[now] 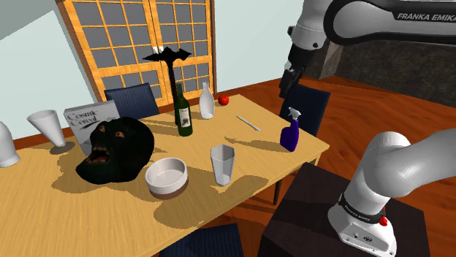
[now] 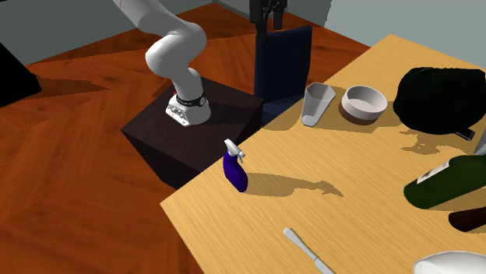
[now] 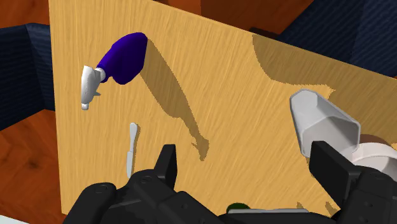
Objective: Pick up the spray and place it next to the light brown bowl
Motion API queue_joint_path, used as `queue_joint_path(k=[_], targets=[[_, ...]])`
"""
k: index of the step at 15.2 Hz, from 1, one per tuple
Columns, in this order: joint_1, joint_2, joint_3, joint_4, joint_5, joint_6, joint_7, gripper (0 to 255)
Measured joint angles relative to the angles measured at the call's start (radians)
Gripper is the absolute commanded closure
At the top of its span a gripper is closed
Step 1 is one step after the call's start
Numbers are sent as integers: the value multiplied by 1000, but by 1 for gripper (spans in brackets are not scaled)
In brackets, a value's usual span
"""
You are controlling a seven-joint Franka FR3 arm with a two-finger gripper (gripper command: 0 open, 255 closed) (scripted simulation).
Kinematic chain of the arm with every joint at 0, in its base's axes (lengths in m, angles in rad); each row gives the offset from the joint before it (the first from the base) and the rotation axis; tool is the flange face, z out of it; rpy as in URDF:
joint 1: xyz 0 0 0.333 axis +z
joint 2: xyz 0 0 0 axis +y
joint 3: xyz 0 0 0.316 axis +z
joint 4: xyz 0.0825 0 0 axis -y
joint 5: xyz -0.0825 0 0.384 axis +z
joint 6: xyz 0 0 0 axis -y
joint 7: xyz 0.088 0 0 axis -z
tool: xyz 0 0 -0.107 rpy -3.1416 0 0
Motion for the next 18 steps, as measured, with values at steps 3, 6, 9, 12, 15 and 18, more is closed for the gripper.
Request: queue_joint_path(k=[3,6,9,12,15,18], targets=[[-10,6,-22,-19,-7,18,-12,0],[-36,26,-83,-52,-28,55,-50,0],[-61,57,-135,-86,-44,102,-77,0],[-90,98,-197,-101,-64,141,-115,0],[-116,149,-257,-111,-81,183,-153,0],[-139,212,-315,-121,-92,237,-186,0]])
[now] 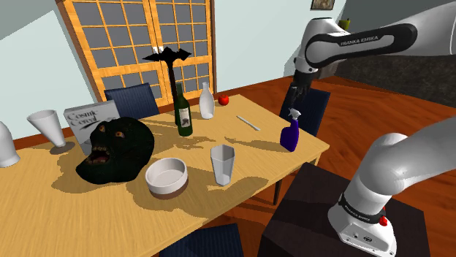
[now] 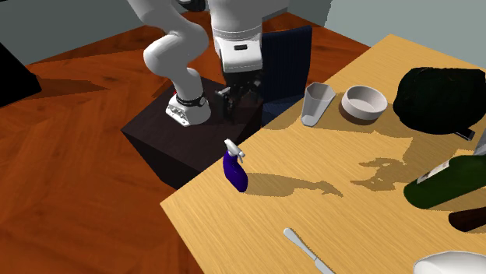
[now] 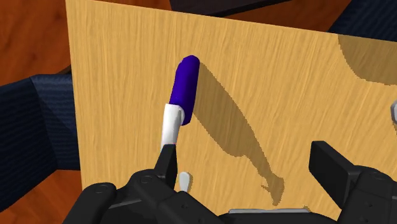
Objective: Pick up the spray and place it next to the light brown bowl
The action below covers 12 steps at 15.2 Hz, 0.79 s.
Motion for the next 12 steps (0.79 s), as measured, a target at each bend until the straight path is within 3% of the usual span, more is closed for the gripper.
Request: queue_joint_path(k=[5,12], targets=[[-33,117,-99,6,-9,80,-66,0],[-37,176,-131,-44,-11,182,-82,0]])
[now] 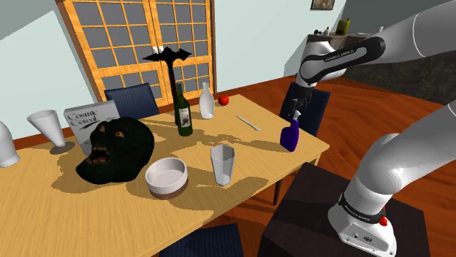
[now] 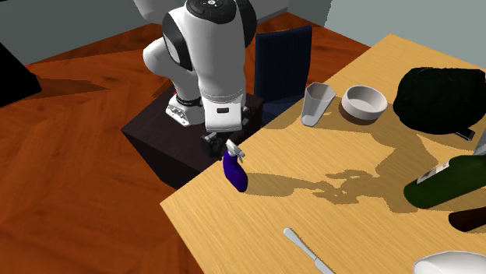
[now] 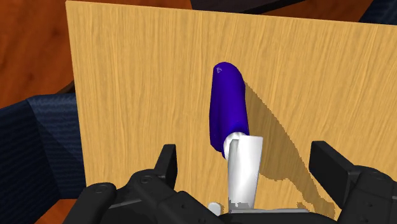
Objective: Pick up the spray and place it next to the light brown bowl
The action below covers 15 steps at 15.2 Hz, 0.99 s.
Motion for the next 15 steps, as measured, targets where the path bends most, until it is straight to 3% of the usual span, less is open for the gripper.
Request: queue_joint_path(k=[7,8,15], targets=[[0,7,-3,-13,-1,21,-1,0],[0,7,-3,-13,-1,21,-1,255],[0,7,-3,-12,-1,21,-1,255]])
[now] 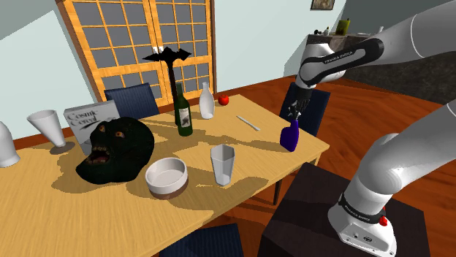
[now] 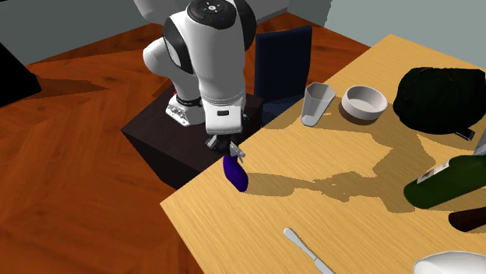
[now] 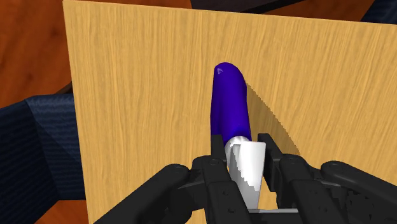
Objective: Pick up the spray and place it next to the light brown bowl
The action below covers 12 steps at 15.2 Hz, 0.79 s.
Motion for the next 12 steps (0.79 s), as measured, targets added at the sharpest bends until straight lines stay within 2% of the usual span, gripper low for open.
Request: queue_joint_path(k=[4,12], targets=[[0,-4,2,4,0,-8,1,255],[0,-38,16,76,4,-114,1,255]])
